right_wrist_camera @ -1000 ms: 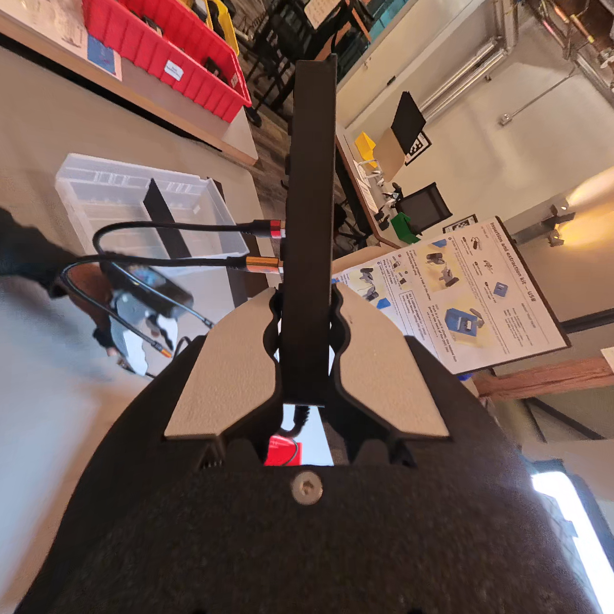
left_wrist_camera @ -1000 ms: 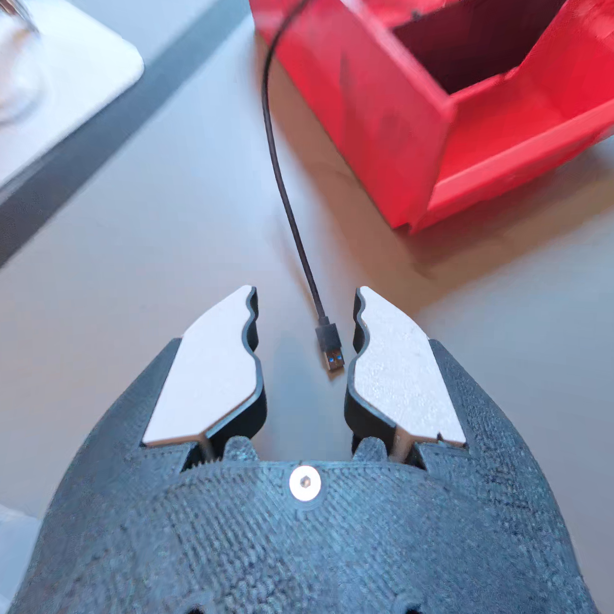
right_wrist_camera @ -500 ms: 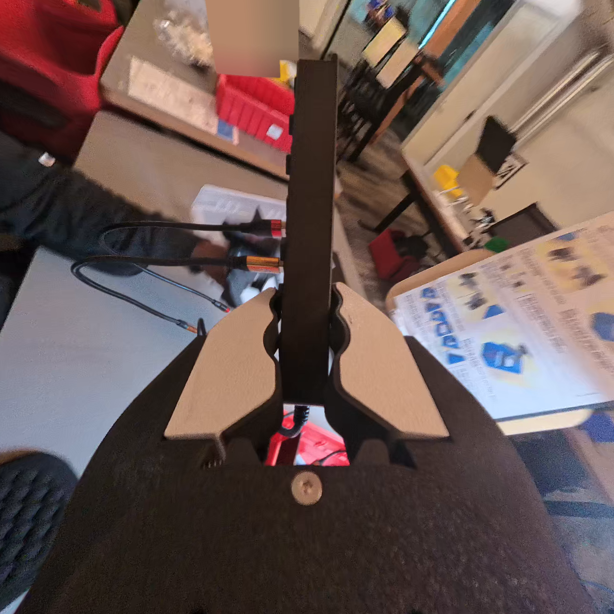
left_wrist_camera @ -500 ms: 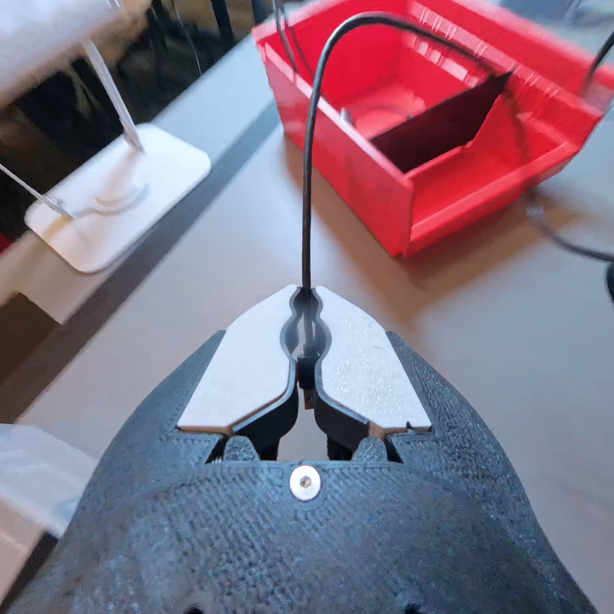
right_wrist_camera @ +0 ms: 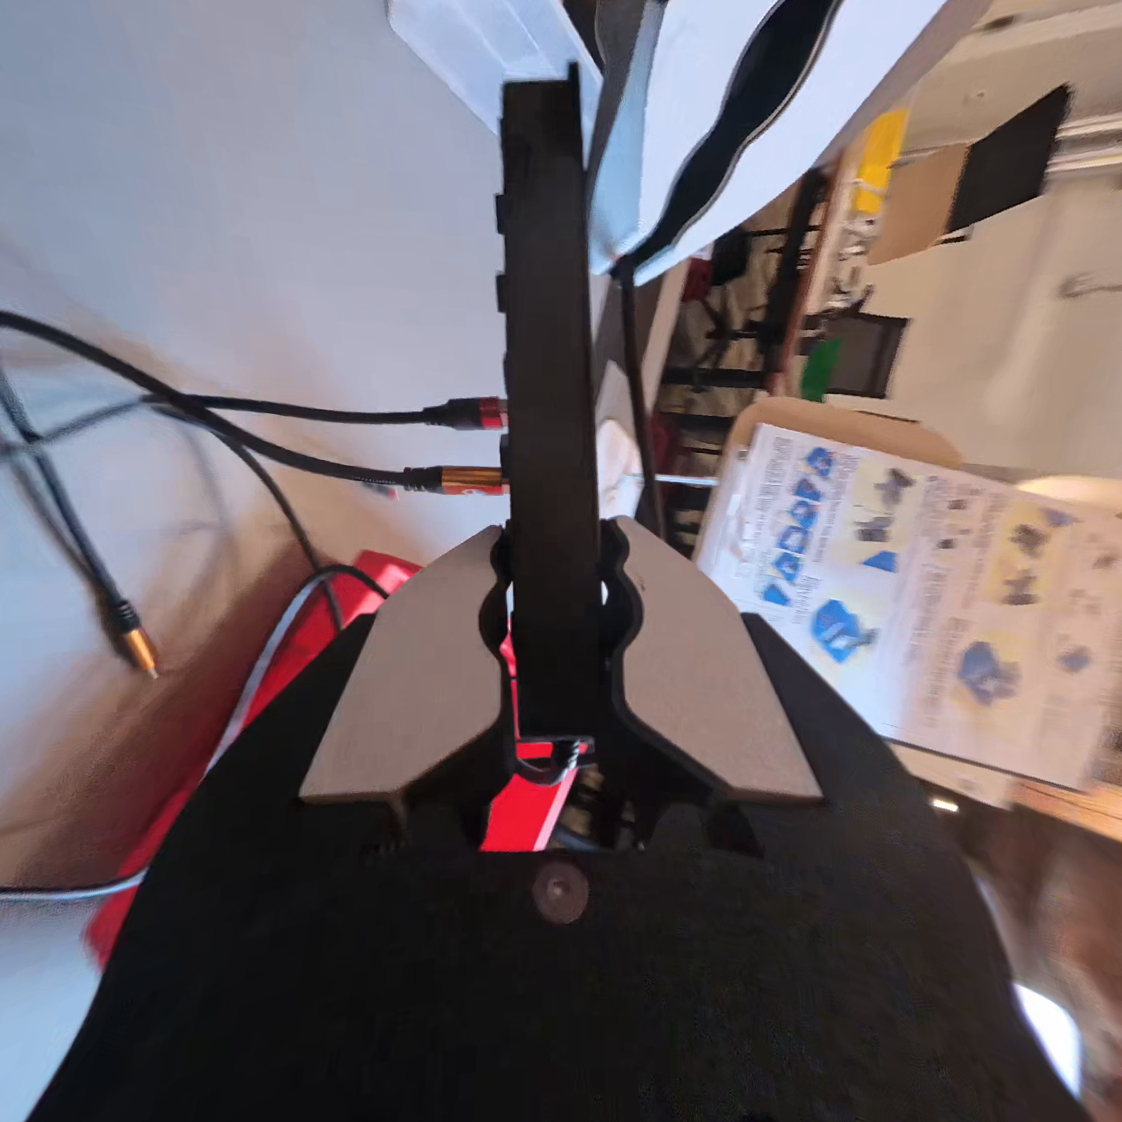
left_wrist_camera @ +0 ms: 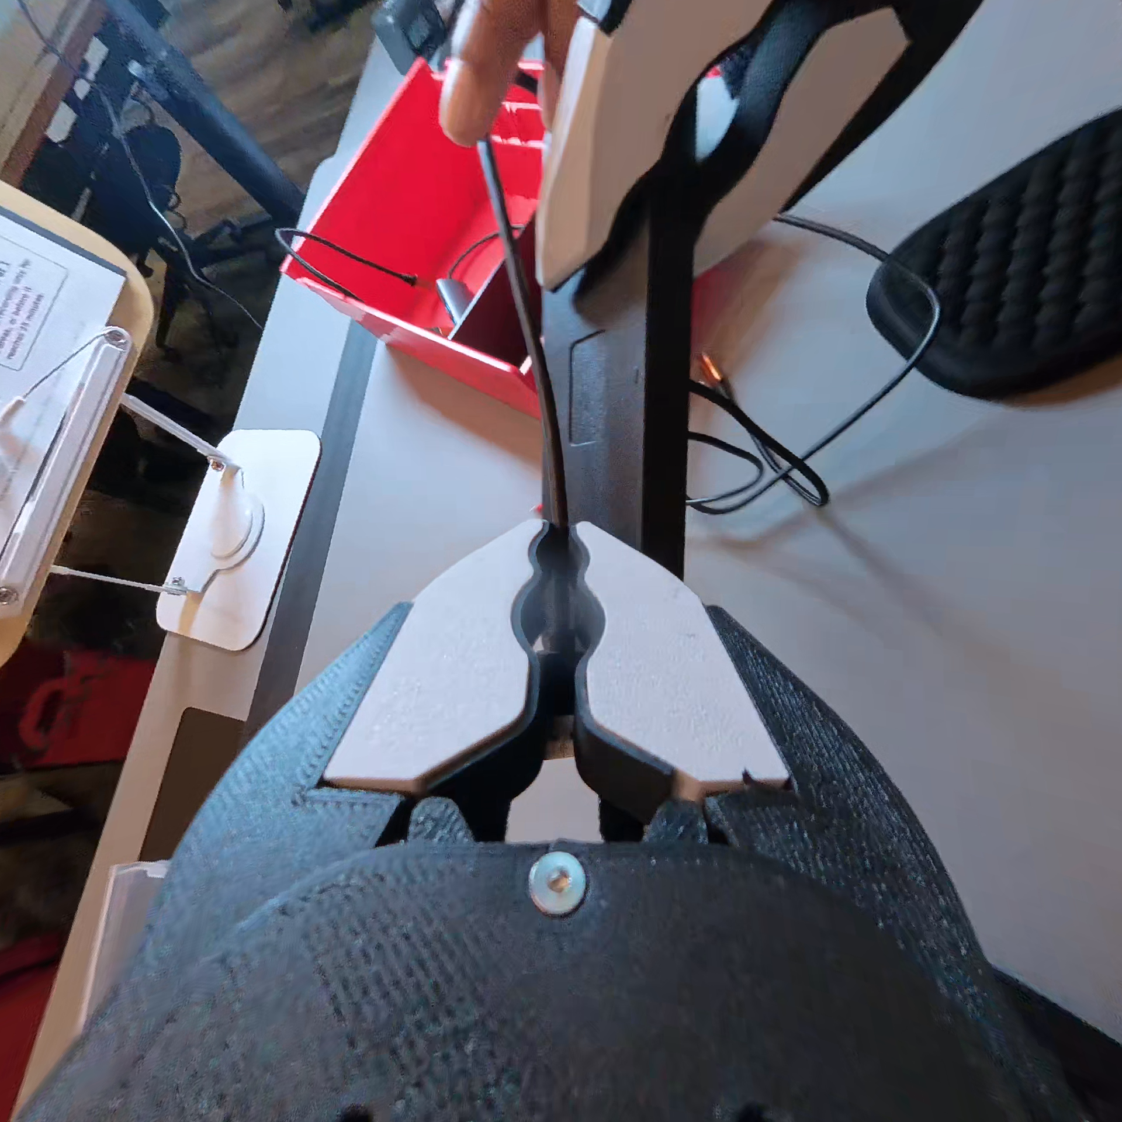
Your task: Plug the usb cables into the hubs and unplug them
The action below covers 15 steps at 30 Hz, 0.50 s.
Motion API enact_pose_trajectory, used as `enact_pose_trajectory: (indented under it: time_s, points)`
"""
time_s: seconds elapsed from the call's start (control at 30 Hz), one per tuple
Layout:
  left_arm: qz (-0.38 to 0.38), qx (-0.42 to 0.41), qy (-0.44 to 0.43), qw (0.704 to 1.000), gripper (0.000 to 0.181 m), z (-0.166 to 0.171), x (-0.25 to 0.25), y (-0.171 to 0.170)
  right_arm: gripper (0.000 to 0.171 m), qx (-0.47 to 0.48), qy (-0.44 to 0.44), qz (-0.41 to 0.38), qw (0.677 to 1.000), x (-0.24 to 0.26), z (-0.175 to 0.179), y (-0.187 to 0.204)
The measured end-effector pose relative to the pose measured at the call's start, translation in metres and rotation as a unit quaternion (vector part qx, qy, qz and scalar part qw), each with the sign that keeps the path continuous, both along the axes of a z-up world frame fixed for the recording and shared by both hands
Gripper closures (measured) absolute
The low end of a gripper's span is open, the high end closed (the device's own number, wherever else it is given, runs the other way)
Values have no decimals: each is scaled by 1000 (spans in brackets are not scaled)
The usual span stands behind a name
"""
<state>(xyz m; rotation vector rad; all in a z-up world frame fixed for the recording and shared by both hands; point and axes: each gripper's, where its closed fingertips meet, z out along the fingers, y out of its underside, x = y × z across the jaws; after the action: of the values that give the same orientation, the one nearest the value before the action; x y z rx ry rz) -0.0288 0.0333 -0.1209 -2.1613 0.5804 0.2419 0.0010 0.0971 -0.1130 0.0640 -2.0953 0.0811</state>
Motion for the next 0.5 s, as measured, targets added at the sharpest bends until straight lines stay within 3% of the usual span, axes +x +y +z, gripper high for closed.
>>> enact_pose_trajectory:
  time_s: [0.03,0.23,0.37,0.43,0.5]
  points:
    - [-2,-9,8,1000,177,-3,1,-1,143,14,17,2,1000,-1,-1,0]
    - [-28,-64,37,997,177,-21,15,-5,125,14,64,-7,998,-8,2,-2]
    - [-56,-82,37,994,177,-31,27,-4,113,35,11,-22,999,-10,-20,-2]
    - [-61,-90,46,993,177,-35,28,-4,125,60,-40,-21,997,-6,-39,-2]
    - [-53,-70,52,995,176,-30,24,-2,143,61,-24,-11,998,-7,-35,-5]
